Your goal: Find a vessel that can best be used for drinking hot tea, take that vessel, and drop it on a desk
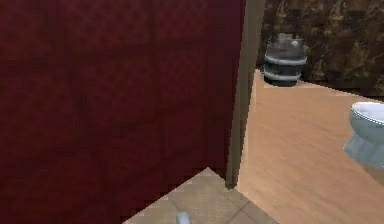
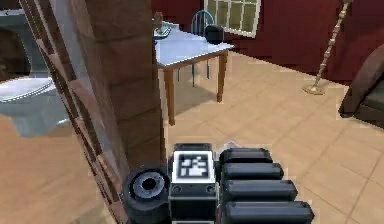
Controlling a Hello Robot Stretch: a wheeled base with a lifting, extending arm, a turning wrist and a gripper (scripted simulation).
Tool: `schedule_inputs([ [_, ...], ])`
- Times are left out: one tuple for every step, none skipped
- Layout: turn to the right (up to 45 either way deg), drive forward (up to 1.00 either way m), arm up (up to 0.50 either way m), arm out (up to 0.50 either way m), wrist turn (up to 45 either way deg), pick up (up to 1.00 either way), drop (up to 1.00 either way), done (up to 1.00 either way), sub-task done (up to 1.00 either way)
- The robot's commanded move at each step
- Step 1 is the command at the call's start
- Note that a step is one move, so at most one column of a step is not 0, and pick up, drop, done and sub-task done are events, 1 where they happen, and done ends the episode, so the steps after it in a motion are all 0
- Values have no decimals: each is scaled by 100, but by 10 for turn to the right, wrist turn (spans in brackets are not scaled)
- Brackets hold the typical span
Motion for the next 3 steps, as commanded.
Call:
schedule_inputs([
  [0,20,0,0,0,0,0,0,0],
  [360,0,0,0,0,0,0,0,0],
  [0,100,0,0,0,0,0,0,0],
])
